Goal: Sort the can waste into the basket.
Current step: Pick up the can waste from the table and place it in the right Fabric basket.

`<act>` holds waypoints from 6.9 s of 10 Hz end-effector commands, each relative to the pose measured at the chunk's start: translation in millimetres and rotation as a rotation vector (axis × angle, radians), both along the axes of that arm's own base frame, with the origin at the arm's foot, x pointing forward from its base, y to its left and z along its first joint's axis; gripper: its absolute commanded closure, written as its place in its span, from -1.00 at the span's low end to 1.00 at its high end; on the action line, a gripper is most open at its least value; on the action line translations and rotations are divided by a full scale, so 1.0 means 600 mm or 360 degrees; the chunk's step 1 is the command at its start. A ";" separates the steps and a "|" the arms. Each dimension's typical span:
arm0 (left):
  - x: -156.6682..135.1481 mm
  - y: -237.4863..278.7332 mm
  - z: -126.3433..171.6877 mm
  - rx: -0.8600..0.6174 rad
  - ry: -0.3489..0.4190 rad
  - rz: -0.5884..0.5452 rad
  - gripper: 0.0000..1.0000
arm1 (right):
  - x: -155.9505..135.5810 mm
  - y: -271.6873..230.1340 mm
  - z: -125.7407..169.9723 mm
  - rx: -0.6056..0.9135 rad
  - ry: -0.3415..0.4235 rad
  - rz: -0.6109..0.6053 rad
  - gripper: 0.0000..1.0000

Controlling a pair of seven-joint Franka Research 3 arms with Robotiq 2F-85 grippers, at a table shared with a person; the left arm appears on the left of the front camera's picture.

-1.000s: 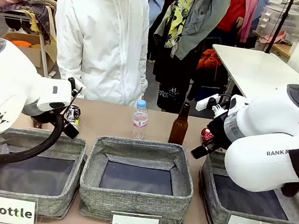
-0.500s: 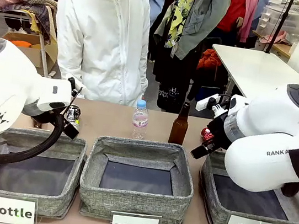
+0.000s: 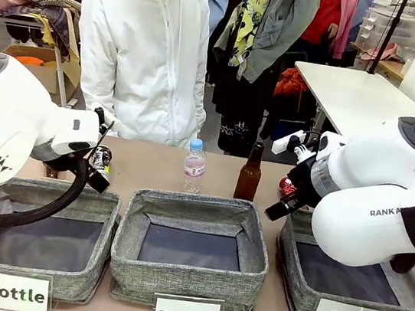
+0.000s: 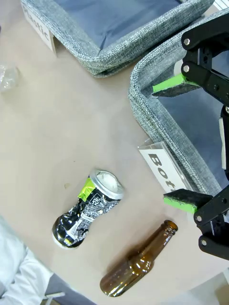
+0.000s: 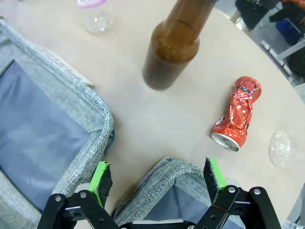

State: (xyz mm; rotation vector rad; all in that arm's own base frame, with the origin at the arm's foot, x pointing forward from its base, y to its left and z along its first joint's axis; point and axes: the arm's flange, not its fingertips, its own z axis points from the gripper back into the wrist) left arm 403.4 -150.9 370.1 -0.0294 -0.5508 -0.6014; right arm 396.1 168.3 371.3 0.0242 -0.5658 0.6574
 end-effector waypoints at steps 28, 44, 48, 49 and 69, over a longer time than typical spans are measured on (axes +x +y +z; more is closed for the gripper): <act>-0.175 0.529 0.115 -0.2049 0.0432 0.0266 -1.00 | -0.206 -0.610 0.152 0.2061 0.0528 -0.0808 -1.00; -0.175 0.529 0.115 -0.2049 0.0432 0.0266 -1.00 | -0.050 -0.232 0.242 0.0544 0.0243 -0.0663 -1.00; -0.175 0.529 0.115 -0.2049 0.0432 0.0266 -1.00 | -0.058 -0.214 0.242 0.0539 0.0232 -0.0543 -1.00; -0.175 0.529 0.115 -0.2049 0.0432 0.0266 -1.00 | -0.036 -0.192 0.246 0.0431 0.0192 -0.0501 -1.00; -0.443 0.585 0.298 -0.2044 0.0509 -0.0127 -1.00 | 0.377 -0.047 -0.057 -0.0322 0.0611 -0.0517 -1.00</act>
